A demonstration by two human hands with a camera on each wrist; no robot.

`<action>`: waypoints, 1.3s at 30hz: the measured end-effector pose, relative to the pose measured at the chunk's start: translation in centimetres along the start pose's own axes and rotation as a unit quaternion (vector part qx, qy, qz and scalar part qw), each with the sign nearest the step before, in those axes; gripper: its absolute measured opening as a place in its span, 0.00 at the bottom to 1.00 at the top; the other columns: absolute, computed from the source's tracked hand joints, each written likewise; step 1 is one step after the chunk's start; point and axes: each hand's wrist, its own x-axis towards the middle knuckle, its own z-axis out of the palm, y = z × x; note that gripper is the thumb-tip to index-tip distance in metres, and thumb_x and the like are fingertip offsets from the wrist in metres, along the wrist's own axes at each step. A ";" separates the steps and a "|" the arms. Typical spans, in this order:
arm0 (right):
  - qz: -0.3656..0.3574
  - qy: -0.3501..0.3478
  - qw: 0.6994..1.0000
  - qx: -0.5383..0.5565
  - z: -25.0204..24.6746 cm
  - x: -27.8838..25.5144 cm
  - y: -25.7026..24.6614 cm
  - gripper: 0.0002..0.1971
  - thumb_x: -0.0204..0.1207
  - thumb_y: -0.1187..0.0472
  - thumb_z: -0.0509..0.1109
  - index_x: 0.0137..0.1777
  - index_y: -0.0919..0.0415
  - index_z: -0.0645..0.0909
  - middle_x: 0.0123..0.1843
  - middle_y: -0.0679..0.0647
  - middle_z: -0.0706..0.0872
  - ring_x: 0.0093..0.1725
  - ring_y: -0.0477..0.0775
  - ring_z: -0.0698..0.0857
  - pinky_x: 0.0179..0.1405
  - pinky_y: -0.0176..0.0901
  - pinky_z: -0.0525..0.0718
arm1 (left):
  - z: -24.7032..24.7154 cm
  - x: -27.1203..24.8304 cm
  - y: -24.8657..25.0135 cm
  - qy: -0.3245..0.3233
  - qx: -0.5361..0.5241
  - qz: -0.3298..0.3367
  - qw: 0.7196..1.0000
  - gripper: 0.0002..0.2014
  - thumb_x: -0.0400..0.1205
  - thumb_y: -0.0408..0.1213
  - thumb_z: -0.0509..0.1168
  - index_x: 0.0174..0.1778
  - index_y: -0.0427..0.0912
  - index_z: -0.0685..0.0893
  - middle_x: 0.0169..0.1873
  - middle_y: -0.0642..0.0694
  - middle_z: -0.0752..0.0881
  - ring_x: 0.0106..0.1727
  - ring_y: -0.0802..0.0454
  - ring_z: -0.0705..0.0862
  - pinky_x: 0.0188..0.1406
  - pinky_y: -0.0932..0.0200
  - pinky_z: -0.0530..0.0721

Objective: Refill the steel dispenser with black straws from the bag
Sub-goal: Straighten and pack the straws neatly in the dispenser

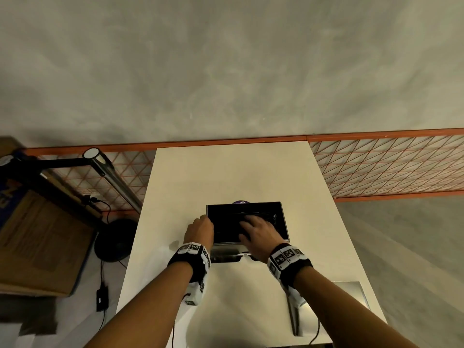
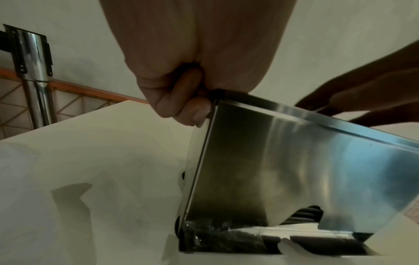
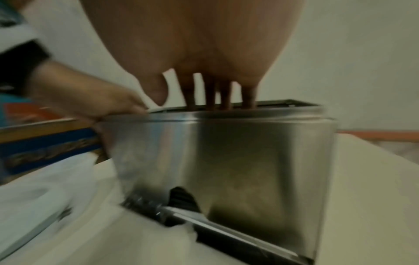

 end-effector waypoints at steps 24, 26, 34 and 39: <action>-0.022 -0.060 0.997 -0.053 0.1 5.1 0.3 0.19 0.78 0.61 0.60 0.67 0.55 0.82 0.76 0.50 0.73 0.75 0.57 0.72 0.70 0.61 0.70 | 0.1 -0.1 -0.1 -0.002 -0.006 -0.003 1.000 0.11 0.89 0.30 0.55 0.66 0.32 0.75 0.63 0.32 0.84 0.64 0.30 0.84 0.58 0.43 0.81; -0.040 -0.007 0.998 -0.052 0.6 4.4 -0.2 0.14 0.78 0.59 0.61 0.59 0.55 0.85 0.67 0.54 0.77 0.67 0.60 0.76 0.61 0.59 0.75 | 0.1 0.0 -0.1 0.000 -0.005 -0.005 1.000 0.11 0.90 0.31 0.55 0.66 0.33 0.75 0.62 0.32 0.84 0.63 0.30 0.84 0.56 0.43 0.81; -0.054 -0.042 0.997 -0.031 1.3 3.1 -1.7 0.17 0.81 0.55 0.57 0.61 0.52 0.86 0.64 0.49 0.80 0.65 0.54 0.76 0.58 0.54 0.73 | 0.0 -0.2 0.2 0.003 0.005 -0.011 1.000 0.11 0.89 0.31 0.54 0.65 0.33 0.75 0.62 0.32 0.84 0.63 0.30 0.84 0.55 0.43 0.81; -0.045 0.075 0.993 0.076 -0.2 3.1 0.1 0.14 0.73 0.60 0.64 0.54 0.54 0.89 0.60 0.52 0.85 0.61 0.60 0.82 0.56 0.58 0.80 | 0.0 -0.1 0.1 -0.006 -0.004 -0.011 1.000 0.12 0.90 0.32 0.54 0.66 0.33 0.75 0.63 0.32 0.84 0.63 0.30 0.84 0.57 0.43 0.81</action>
